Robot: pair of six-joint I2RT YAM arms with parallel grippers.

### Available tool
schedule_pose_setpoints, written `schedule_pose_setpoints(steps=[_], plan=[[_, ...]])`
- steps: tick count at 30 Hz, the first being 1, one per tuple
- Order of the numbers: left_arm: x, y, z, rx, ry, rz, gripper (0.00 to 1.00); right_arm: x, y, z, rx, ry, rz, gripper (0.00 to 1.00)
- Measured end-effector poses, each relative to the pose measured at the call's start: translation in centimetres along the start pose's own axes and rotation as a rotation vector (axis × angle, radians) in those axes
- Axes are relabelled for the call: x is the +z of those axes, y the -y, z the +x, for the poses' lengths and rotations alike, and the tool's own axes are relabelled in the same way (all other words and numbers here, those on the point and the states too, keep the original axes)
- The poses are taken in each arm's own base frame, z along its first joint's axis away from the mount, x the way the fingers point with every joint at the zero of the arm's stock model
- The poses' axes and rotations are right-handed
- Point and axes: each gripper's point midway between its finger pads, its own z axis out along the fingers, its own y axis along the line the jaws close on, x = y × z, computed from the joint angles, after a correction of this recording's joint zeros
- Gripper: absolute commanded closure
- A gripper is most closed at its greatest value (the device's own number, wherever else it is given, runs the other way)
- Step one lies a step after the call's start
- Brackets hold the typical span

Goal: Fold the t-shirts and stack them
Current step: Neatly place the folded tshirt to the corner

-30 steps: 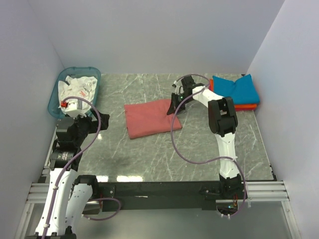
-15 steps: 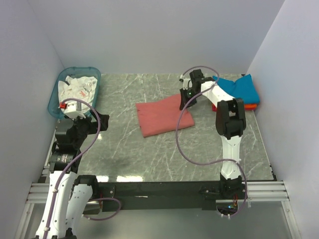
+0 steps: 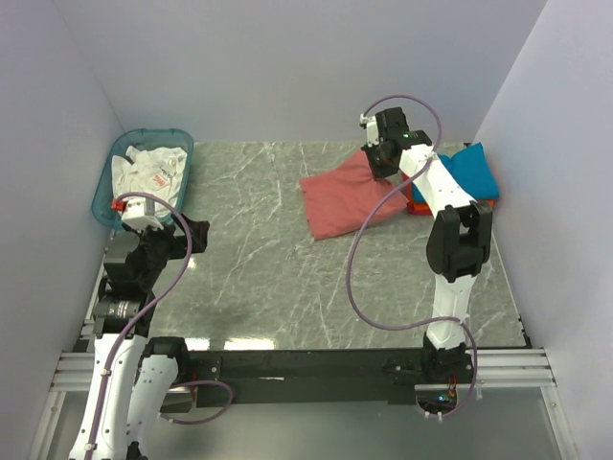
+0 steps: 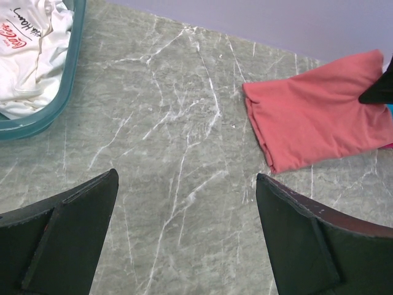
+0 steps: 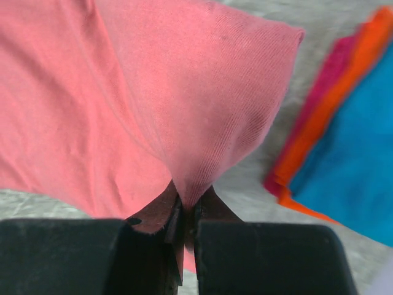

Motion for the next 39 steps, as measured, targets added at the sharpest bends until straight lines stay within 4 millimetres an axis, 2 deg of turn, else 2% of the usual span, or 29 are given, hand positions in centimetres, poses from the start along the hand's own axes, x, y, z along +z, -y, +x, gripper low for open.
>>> schedule_pose_setpoints(steps=[12, 20, 23, 31, 39], plan=[[-0.4, 0.4, -0.2, 0.018, 0.012, 0.022, 0.00, -4.5, 5.5, -2.7, -0.060, 0.064, 0.242, 1.00], [-0.2, 0.6, 0.1, 0.019, -0.003, 0.034, 0.00, -7.3, 8.3, -4.7, -0.074, 0.115, 0.315, 1.00], [-0.2, 0.5, 0.2, 0.018, -0.008, 0.034, 0.00, -8.1, 9.0, -5.1, -0.080, 0.129, 0.327, 1.00], [-0.1, 0.6, 0.3, 0.017, -0.015, 0.038, 0.00, -8.7, 9.9, -4.5, -0.098, 0.104, 0.335, 1.00], [0.0, 0.6, 0.3, 0.017, -0.017, 0.038, 0.01, -10.5, 11.1, -5.1, -0.093, 0.128, 0.352, 1.00]])
